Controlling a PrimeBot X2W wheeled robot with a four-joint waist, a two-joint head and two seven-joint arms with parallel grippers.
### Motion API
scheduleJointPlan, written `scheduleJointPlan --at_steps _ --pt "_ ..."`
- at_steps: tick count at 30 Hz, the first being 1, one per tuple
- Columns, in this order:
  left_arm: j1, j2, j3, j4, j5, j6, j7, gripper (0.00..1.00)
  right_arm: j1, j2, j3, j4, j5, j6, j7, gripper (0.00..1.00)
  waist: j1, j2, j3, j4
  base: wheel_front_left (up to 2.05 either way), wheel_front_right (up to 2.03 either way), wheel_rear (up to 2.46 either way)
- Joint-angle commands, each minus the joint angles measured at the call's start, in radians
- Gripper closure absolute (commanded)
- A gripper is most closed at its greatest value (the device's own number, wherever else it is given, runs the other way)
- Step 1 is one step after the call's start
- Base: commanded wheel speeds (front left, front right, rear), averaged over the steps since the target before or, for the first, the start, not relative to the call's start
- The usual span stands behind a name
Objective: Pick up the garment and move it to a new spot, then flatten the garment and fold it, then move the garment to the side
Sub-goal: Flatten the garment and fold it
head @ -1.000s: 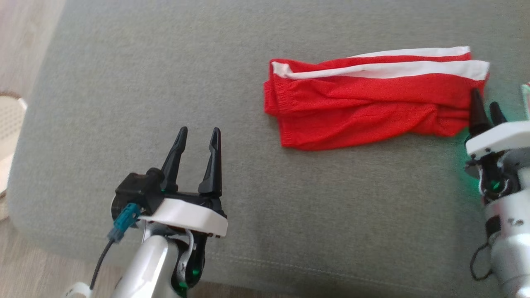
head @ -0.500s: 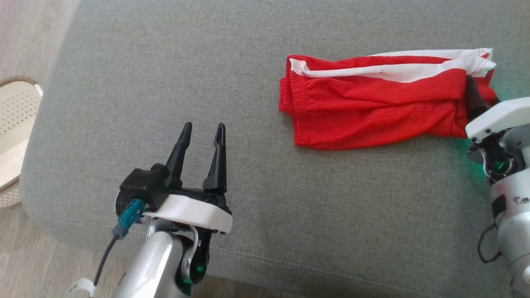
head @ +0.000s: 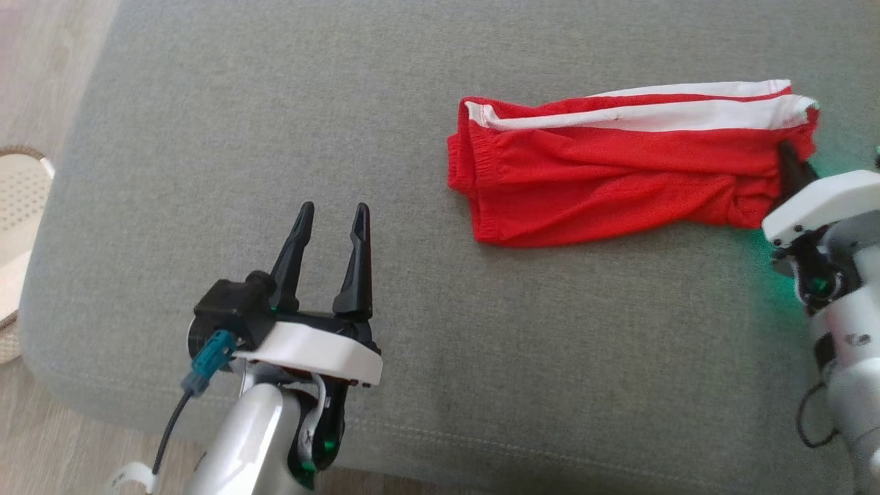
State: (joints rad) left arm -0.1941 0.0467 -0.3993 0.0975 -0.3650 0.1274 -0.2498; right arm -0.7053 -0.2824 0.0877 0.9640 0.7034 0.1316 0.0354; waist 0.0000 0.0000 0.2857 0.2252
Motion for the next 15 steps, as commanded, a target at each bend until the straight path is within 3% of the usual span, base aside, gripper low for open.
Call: scheduleJointPlan --at_steps 1,15 --pt "-0.026 0.004 0.041 -0.032 0.002 0.001 -0.012 0.0 0.0 -0.024 0.017 -0.023 -0.003 -0.001 -0.021 1.0 0.0 0.0 -0.005 -0.007 0.0 0.0 0.0" --pt "-0.026 0.004 0.05 -0.022 -0.003 -0.006 -0.012 0.0 0.021 -0.111 0.038 0.007 -0.008 -0.001 -0.105 1.0 0.0 0.0 -0.038 -0.054 0.0 0.0 0.0"
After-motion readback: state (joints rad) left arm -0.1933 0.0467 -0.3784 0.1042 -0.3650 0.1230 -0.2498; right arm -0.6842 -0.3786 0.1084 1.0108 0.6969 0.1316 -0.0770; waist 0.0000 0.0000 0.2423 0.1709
